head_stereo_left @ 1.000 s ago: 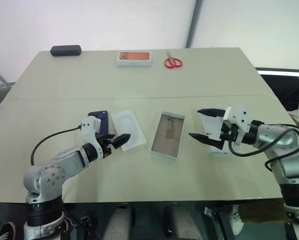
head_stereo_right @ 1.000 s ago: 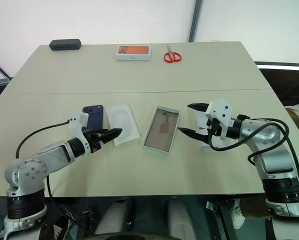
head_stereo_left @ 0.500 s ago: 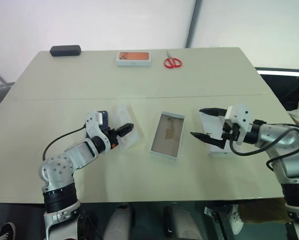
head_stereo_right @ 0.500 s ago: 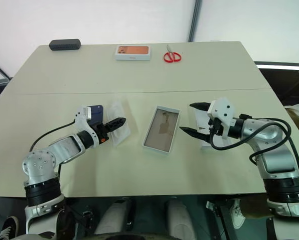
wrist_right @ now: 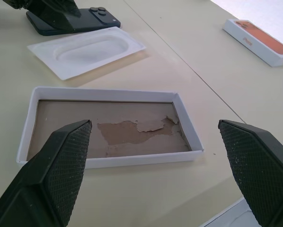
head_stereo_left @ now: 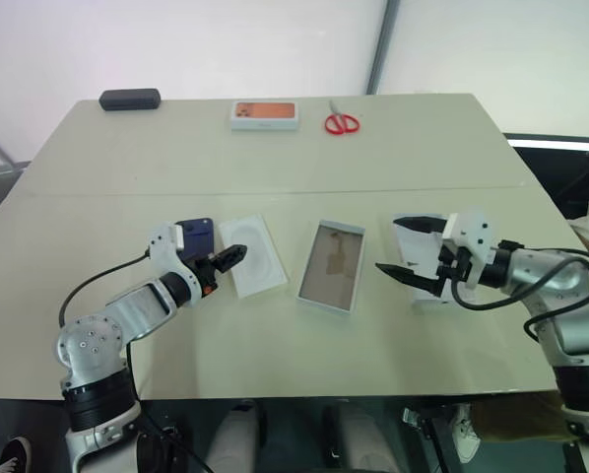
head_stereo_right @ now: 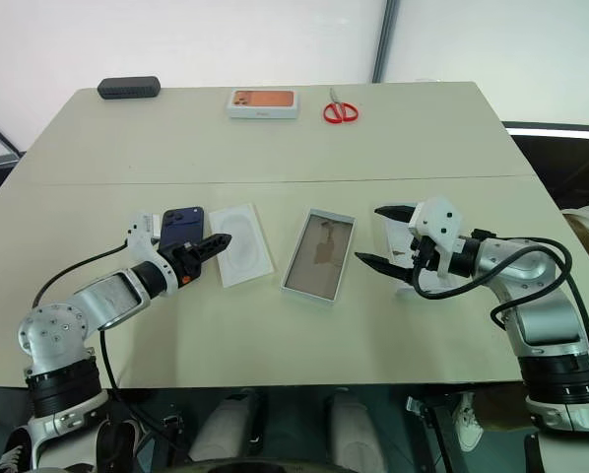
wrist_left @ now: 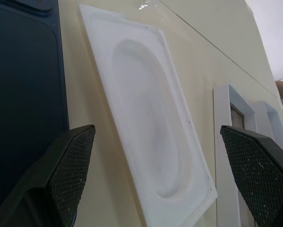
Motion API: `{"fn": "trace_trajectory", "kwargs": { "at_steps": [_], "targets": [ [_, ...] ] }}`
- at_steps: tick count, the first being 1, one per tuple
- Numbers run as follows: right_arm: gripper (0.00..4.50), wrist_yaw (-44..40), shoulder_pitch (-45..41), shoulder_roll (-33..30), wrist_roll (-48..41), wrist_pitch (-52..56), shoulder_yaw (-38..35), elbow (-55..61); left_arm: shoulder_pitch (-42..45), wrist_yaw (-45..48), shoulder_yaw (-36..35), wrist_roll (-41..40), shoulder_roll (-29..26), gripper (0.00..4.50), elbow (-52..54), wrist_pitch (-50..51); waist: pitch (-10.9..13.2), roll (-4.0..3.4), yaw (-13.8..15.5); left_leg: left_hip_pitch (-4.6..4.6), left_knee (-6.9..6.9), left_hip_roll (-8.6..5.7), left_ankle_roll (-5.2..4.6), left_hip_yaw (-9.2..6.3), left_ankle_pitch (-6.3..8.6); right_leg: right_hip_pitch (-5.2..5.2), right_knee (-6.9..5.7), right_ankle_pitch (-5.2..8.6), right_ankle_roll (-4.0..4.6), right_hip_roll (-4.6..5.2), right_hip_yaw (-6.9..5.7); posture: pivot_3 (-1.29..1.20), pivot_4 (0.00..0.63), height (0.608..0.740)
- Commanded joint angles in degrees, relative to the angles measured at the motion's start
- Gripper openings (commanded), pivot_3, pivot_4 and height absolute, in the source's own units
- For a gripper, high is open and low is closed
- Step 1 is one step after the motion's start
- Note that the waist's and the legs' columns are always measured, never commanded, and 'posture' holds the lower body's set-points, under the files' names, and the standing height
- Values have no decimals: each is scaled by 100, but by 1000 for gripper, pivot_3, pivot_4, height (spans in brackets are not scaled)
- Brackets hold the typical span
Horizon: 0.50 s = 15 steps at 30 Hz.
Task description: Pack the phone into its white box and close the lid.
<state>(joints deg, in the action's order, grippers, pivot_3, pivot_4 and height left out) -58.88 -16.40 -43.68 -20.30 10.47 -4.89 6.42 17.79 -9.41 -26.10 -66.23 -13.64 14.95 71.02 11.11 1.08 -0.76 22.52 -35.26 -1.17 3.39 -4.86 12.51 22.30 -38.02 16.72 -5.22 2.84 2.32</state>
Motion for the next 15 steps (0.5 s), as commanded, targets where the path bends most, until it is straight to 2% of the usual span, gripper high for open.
{"fn": "trace_trajectory", "kwargs": {
  "at_steps": [1,15],
  "targets": [
    [4486,22,-158,32,14,-132,-25,51,46,-72,40,-204,-12,4476,53,-10,0,0,1,0,0,0,0,0,0,0,0,0,0,0,0,0,150,740],
    [4486,73,-146,57,68,-99,-25,149,291,-488,280,-314,273,4476,-600,-17,-1,-1,10,-2,0,-1,0,0,0,-3,1,0,0,0,0,0,150,740]
  ]
}}
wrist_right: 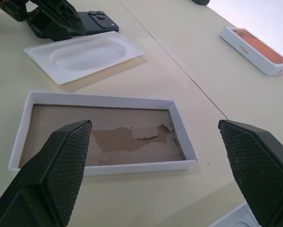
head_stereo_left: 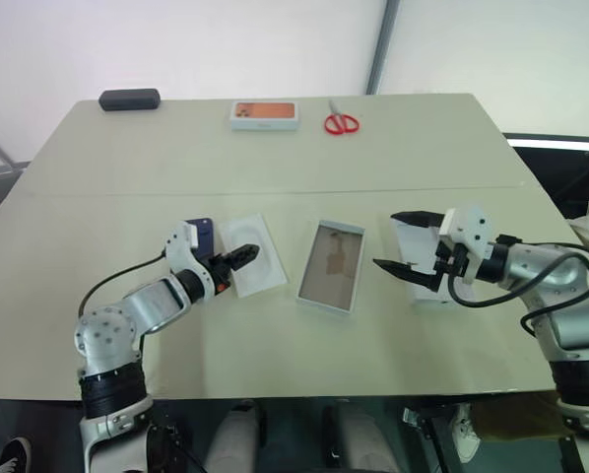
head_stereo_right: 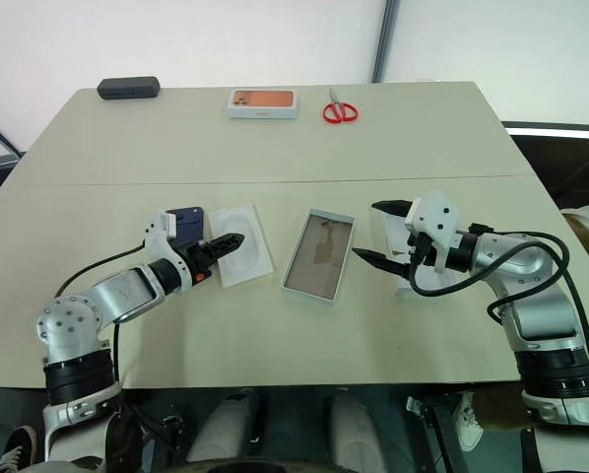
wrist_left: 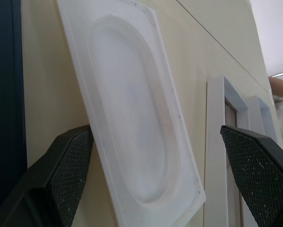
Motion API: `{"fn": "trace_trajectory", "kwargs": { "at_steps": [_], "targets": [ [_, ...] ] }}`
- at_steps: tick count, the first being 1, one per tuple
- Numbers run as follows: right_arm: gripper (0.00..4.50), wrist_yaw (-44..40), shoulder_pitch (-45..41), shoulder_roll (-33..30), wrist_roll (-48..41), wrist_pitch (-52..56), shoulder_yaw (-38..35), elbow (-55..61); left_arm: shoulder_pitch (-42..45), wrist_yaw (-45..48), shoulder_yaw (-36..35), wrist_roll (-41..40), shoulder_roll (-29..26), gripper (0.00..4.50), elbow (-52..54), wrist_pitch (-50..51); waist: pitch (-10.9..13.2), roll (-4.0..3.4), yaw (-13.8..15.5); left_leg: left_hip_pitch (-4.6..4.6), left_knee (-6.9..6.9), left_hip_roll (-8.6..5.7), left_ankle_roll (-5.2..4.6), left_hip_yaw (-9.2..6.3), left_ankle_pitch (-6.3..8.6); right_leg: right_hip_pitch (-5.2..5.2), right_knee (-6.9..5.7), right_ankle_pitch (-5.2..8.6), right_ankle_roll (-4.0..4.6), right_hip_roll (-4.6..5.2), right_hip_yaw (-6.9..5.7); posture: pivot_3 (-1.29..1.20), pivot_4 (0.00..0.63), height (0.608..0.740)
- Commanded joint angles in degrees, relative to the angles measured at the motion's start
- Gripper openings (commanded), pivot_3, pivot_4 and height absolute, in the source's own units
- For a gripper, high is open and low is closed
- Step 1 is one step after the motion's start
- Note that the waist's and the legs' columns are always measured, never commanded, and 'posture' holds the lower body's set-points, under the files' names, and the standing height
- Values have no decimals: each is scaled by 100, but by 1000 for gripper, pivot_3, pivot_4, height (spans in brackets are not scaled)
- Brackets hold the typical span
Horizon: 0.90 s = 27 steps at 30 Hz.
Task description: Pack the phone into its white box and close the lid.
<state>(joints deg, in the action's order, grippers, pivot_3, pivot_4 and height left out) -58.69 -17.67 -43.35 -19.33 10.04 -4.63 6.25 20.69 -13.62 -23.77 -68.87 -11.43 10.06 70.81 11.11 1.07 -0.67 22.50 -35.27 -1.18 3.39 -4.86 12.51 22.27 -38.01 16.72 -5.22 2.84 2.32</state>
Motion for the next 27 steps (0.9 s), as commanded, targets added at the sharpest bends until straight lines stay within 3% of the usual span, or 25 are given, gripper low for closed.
{"fn": "trace_trajectory", "kwargs": {
  "at_steps": [1,4,7,19,22,24,27],
  "targets": [
    [4486,61,-19,25,-26,-57,-52,169,3,-93,38,-77,74,4476,-137,-11,0,0,2,0,0,-1,0,0,0,0,0,0,0,1,0,0,150,740],
    [4500,72,-15,18,-18,-71,-59,158,1,-136,53,-114,84,3620,-173,-30,0,1,12,0,-1,-2,0,0,0,-2,1,0,0,3,0,0,150,740],
    [4500,73,11,2,-15,-84,-75,149,-75,-142,37,-171,77,2191,-167,-36,0,1,7,2,-1,-2,0,0,0,0,2,0,-1,4,0,0,150,740],
    [4500,84,-6,30,34,-116,-21,148,-201,-124,72,-231,9,2191,-180,-107,0,1,3,2,0,-2,0,0,0,0,3,0,0,3,0,0,150,740],
    [4500,84,-5,32,36,-120,-21,152,-224,-100,83,-253,-9,1343,-201,-122,0,1,-1,2,1,-2,0,0,0,1,3,0,0,3,0,0,150,740],
    [4500,89,-8,36,37,-119,-22,149,-249,-75,109,-274,-24,501,-190,-102,0,2,3,2,1,-2,0,0,0,1,3,0,0,3,0,0,150,740],
    [4500,96,-8,39,47,-117,-16,147,-269,-50,144,-301,-47,501,-195,-78,1,2,3,1,1,-2,0,0,0,0,3,0,0,3,0,0,150,740]
  ]
}}
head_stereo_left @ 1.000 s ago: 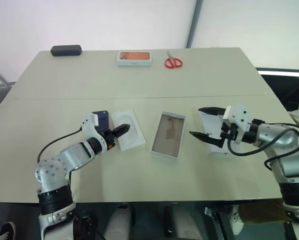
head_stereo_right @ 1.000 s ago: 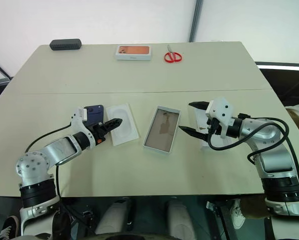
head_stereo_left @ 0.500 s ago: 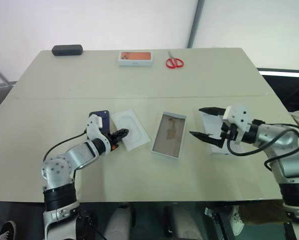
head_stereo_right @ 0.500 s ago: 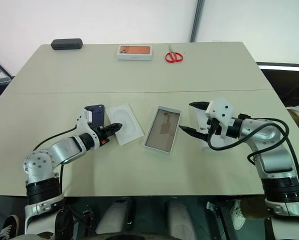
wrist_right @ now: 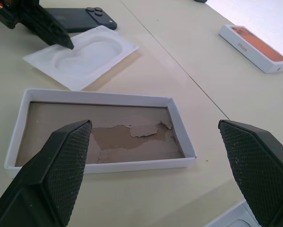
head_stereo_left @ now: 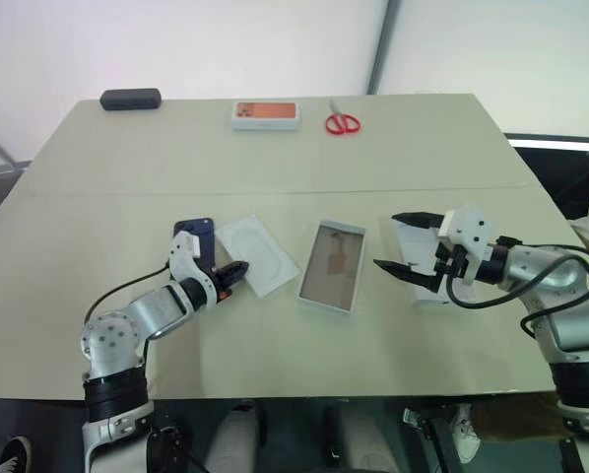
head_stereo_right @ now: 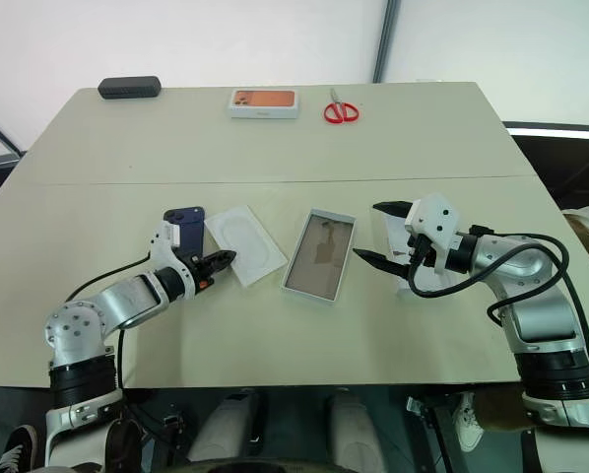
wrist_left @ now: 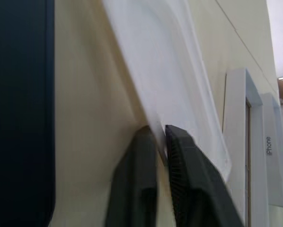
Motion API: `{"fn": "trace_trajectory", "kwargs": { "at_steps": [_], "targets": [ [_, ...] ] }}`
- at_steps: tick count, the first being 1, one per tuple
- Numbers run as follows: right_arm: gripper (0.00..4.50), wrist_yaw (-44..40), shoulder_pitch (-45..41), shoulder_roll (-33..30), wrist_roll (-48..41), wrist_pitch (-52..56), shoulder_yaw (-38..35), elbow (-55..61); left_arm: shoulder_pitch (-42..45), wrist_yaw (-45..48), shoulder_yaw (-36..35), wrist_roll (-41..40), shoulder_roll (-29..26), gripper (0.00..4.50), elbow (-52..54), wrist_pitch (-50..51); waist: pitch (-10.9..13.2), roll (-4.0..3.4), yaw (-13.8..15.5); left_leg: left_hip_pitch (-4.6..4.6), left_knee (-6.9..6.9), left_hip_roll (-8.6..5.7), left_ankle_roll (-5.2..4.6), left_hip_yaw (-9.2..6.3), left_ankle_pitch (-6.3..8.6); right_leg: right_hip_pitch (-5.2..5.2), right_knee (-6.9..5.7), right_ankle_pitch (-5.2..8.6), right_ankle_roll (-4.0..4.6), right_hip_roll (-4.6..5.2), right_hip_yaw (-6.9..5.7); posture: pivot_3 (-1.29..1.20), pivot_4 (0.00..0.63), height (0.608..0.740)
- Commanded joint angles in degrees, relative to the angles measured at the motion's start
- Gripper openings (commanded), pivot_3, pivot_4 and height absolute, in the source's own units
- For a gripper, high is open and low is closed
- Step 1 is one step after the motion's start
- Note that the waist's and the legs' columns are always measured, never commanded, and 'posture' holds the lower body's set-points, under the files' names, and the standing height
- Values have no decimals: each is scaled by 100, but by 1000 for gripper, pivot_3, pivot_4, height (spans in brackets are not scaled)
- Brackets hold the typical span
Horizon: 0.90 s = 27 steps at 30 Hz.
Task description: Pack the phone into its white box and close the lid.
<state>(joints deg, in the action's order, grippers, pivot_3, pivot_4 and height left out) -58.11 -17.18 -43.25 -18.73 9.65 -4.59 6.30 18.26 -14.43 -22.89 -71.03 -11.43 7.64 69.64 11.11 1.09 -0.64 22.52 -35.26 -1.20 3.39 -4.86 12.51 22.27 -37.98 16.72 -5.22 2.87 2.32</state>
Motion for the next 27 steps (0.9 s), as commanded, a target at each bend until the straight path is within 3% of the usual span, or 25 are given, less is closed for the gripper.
{"fn": "trace_trajectory", "kwargs": {
  "at_steps": [1,10,15,19,22,27],
  "targets": [
    [4500,41,-55,29,-9,-79,-17,143,-27,31,60,-94,-53,501,39,37,1,1,0,1,0,0,0,0,0,1,0,0,0,0,0,0,150,740],
    [4500,141,-42,206,-209,191,28,338,132,182,-60,-257,-223,501,-90,-11,1,2,-4,1,1,0,0,-1,0,1,1,0,0,0,0,0,150,740],
    [4500,359,-85,688,-648,1025,388,878,643,1019,-127,-670,-1007,501,-482,342,5,7,-21,4,2,2,0,-3,0,7,0,0,1,-6,-1,0,150,740],
    [4500,477,-163,1061,-776,1562,862,1133,793,2051,234,-262,-1659,501,-589,369,4,7,-36,4,7,2,1,-2,0,9,1,0,1,-5,0,0,150,740],
    [4500,422,-229,1154,-715,1713,1126,1063,871,2673,414,-161,-1872,501,-687,369,5,7,-11,4,9,2,1,-1,0,11,2,1,2,-1,1,0,150,740],
    [4500,286,-539,1236,-476,1635,1530,783,904,3644,904,703,-2184,501,-1316,-17,5,7,-23,8,8,0,1,-1,0,14,4,2,5,1,-1,0,150,740]
  ]
}}
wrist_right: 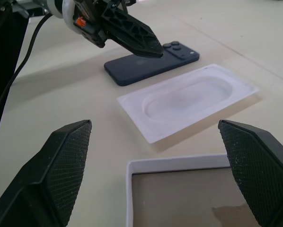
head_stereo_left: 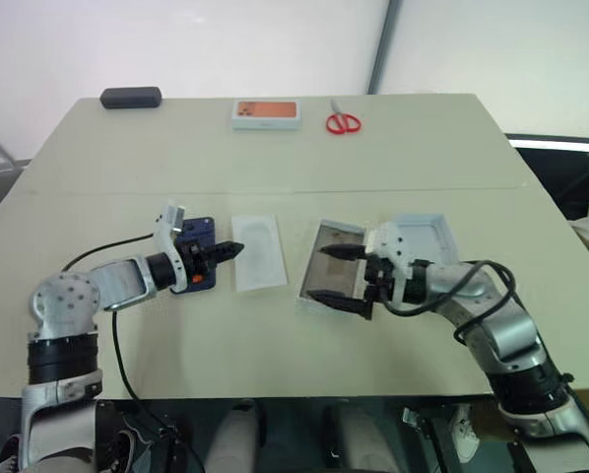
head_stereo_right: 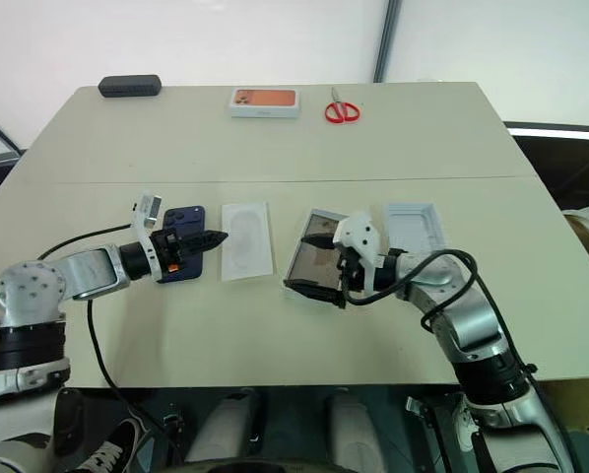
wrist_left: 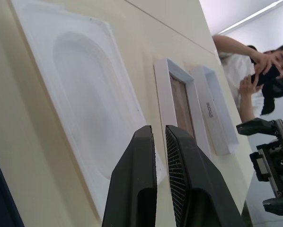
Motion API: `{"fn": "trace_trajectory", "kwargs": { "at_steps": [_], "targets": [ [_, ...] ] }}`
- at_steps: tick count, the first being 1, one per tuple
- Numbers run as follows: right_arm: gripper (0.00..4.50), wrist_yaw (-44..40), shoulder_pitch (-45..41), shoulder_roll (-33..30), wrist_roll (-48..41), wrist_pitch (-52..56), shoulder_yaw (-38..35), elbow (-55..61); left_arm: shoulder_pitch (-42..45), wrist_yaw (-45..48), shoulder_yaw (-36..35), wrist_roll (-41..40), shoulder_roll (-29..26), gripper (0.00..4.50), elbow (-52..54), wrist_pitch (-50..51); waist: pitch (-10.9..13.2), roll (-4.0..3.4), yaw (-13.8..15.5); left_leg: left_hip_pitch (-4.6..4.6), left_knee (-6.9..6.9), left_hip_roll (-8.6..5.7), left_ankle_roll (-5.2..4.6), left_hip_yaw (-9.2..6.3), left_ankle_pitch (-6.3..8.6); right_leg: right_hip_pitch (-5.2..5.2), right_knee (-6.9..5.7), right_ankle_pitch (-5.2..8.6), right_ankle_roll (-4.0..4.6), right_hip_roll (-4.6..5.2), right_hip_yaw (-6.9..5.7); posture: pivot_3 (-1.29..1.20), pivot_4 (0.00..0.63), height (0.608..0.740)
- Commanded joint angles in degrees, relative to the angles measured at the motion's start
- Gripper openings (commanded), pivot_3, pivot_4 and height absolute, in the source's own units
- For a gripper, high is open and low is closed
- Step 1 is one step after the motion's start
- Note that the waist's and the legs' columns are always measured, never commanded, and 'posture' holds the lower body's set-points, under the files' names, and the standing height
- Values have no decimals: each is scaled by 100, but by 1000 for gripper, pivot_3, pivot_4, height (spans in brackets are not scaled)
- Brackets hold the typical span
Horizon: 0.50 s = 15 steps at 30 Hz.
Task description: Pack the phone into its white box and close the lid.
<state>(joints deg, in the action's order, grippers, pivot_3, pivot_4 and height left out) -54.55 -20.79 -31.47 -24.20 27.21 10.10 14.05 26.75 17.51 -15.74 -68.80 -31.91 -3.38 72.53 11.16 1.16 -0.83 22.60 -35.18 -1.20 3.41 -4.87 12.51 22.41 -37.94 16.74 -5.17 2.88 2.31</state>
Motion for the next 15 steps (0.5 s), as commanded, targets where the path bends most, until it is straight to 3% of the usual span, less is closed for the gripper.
{"fn": "trace_trajectory", "kwargs": {
  "at_steps": [1,5,6,9,13,15],
  "targets": [
    [4500,-69,-218,57,115,-181,58,-34,49,490,207,651,-140,501,-286,-448,0,0,-6,0,3,1,0,0,0,2,0,0,0,-1,0,0,150,740],
    [4500,-73,-257,37,168,-296,-76,-200,41,530,-180,658,-14,501,-361,-597,0,1,-4,18,3,7,0,-3,0,22,-1,-2,-3,0,0,0,150,740],
    [4500,-76,-230,10,190,-338,-101,-226,49,441,-461,426,48,731,-414,-528,0,0,-2,25,3,11,0,-4,0,27,-1,-2,-4,1,0,0,150,740],
    [4500,-78,-99,-44,190,-391,-160,-189,-106,390,-941,59,70,1753,-131,-407,0,0,-13,45,0,13,0,-6,0,44,-1,-3,-4,3,-1,0,150,740],
    [4500,-80,-58,-55,223,-473,-164,-225,-355,285,-1012,-31,42,3759,181,-200,0,0,-9,61,-1,12,0,-10,0,63,-3,-3,-6,11,0,0,150,740],
    [4500,-88,-105,-29,243,-539,-174,-278,-457,225,-966,37,51,3759,221,-181,0,1,-10,62,-4,11,0,-9,0,63,-3,-4,-6,12,0,0,150,740]
  ]
}}
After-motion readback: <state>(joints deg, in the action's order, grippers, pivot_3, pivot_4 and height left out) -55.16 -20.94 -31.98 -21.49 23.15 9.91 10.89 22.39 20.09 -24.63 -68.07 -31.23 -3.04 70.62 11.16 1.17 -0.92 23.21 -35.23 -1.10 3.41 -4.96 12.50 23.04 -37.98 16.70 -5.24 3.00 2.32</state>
